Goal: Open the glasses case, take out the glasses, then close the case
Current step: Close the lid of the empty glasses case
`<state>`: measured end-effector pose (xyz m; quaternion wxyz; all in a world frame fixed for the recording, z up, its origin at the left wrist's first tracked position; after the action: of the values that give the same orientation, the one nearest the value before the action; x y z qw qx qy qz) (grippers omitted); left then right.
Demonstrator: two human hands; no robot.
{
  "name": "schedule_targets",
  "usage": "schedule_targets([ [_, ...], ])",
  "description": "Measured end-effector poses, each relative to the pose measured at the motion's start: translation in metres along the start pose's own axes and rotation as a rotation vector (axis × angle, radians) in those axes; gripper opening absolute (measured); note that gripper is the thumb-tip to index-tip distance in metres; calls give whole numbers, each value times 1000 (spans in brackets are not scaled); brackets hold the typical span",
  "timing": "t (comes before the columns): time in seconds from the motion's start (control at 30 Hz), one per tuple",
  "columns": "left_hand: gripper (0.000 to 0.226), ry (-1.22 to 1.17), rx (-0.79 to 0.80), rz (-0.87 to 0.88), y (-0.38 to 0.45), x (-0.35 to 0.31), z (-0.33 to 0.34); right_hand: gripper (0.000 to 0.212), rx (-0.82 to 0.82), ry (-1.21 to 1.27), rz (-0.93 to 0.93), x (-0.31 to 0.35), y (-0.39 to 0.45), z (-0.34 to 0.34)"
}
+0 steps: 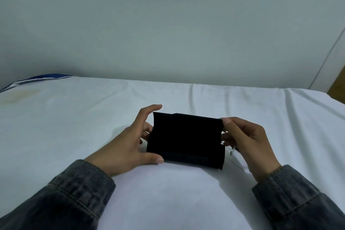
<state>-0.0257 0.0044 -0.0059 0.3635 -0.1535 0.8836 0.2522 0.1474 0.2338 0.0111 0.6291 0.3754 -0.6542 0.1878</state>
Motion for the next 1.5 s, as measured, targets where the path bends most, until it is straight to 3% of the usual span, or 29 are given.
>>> schedule_targets([
  [0.27,98,19,15,-29,-1,9,2,26,86,22,-15,5,-2,2],
  [0.57,81,38,-5,-31,0,9,2,6,122,-58,-61,4,-2,4],
  [1.5,59,72,2,-55,-1,13,1,22,293,-323,-106,5,-8,6],
])
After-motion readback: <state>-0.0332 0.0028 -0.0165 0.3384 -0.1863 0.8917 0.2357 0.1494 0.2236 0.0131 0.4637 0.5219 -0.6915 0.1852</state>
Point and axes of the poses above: each hand's wrist, its own y-axis towards the middle knuckle, its own z-axis out of the palm, x = y × z, the point moved 2 cm from there along y, towards the middle knuckle, and after that the axes turned 6 degrees about z, right-handed, at the moved point
